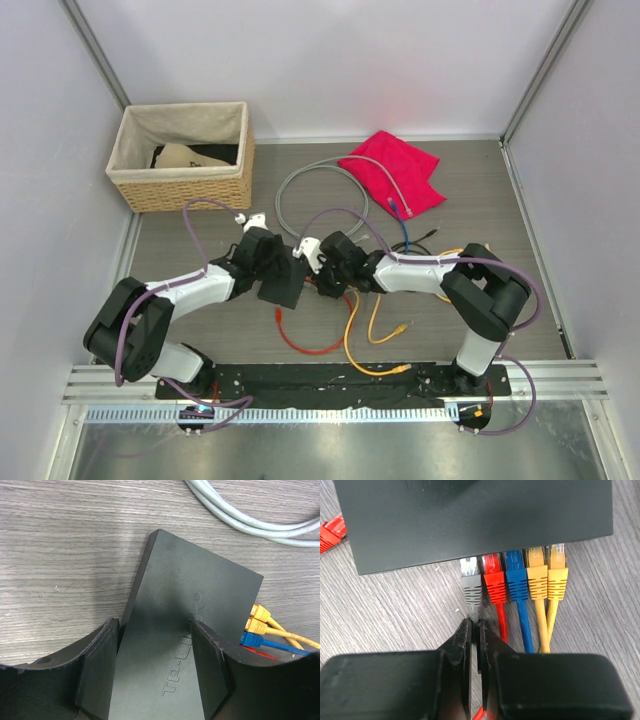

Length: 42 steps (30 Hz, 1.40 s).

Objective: Insert the plug into the switch port
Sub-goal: Insert the connector into the switch port, then pick up the connector from the center of the board.

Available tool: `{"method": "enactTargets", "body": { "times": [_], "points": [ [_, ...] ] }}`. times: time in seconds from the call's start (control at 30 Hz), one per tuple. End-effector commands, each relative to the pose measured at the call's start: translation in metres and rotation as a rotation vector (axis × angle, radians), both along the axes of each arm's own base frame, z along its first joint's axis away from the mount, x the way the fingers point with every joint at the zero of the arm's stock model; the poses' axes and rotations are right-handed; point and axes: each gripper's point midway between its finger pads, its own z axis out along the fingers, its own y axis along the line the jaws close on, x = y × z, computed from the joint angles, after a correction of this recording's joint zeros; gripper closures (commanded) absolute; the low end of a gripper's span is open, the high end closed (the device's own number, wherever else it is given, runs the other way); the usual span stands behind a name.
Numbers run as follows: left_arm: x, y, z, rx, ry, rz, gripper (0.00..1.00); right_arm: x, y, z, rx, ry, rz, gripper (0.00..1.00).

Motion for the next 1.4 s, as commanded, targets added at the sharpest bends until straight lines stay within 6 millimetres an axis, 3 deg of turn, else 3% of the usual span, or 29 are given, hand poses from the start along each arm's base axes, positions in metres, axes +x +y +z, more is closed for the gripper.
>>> {"method": "enactTargets", "body": {
  "times": [0.0, 0.2, 0.37, 0.47, 0.5, 0.6, 0.63, 0.73, 0.77, 0.87, 0.9, 0.97, 1.0, 1.07, 1.1, 1.2, 1.23, 1.37],
  "points": [
    [-0.081, -0.043, -0.034, -0.112, 0.290, -0.216, 0.40, 0.055, 0.119, 0.179, 0.567, -0.385, 0.119, 0.99],
    [-0.075, -0.039, -0.037, -0.077, 0.268, -0.208, 0.40, 0.049, 0.122, 0.157, 0.545, -0.323, 0.120, 0.99],
    [-0.056, -0.020, -0.038, 0.034, 0.210, -0.152, 0.30, 0.032, 0.090, 0.107, 0.421, -0.224, 0.060, 0.96],
    [-0.042, -0.013, -0.036, 0.082, 0.193, -0.126, 0.27, 0.018, 0.065, 0.089, 0.352, -0.164, 0.019, 0.81],
    [-0.036, -0.012, -0.032, 0.094, 0.180, -0.111, 0.26, 0.014, 0.055, 0.081, 0.312, -0.132, -0.007, 0.71],
    [-0.028, -0.007, -0.024, 0.090, 0.164, -0.076, 0.23, 0.017, 0.027, 0.083, 0.246, -0.146, -0.112, 0.57],
    [-0.024, -0.006, -0.014, 0.076, 0.134, -0.061, 0.21, 0.018, 0.020, 0.099, 0.263, -0.167, -0.138, 0.55],
    [-0.018, 0.003, 0.005, 0.095, 0.092, -0.003, 0.14, 0.030, -0.007, 0.119, 0.241, -0.203, -0.272, 0.46],
    [-0.018, 0.007, 0.017, 0.095, 0.070, 0.012, 0.12, 0.033, -0.019, 0.138, 0.264, -0.230, -0.312, 0.44],
    [-0.011, 0.019, 0.052, 0.102, 0.000, 0.084, 0.00, 0.044, -0.065, 0.160, 0.232, -0.277, -0.495, 0.36],
    [-0.010, 0.022, 0.061, 0.100, -0.016, 0.101, 0.00, 0.059, -0.093, 0.166, 0.201, -0.327, -0.616, 0.33],
    [-0.013, 0.026, 0.089, 0.065, -0.058, 0.122, 0.00, 0.065, -0.134, 0.174, 0.191, -0.347, -0.772, 0.29],
    [-0.015, 0.026, 0.100, 0.047, -0.072, 0.122, 0.00, 0.077, -0.165, 0.177, 0.186, -0.361, -0.885, 0.29],
    [-0.024, 0.029, 0.117, 0.022, -0.082, 0.114, 0.00, 0.081, -0.205, 0.170, 0.194, -0.343, -1.048, 0.28],
    [-0.029, 0.032, 0.135, -0.011, -0.123, 0.110, 0.00, 0.088, -0.239, 0.174, 0.219, -0.349, -1.166, 0.28],
    [-0.044, 0.036, 0.156, -0.034, -0.147, 0.064, 0.00, 0.092, -0.274, 0.158, 0.257, -0.293, -1.305, 0.28],
    [-0.050, 0.038, 0.169, -0.057, -0.176, 0.050, 0.00, 0.095, -0.295, 0.146, 0.239, -0.271, -1.376, 0.28],
    [-0.070, 0.043, 0.183, -0.052, -0.198, -0.033, 0.00, 0.107, -0.316, 0.116, 0.297, -0.169, -1.493, 0.28]
  ]
}}
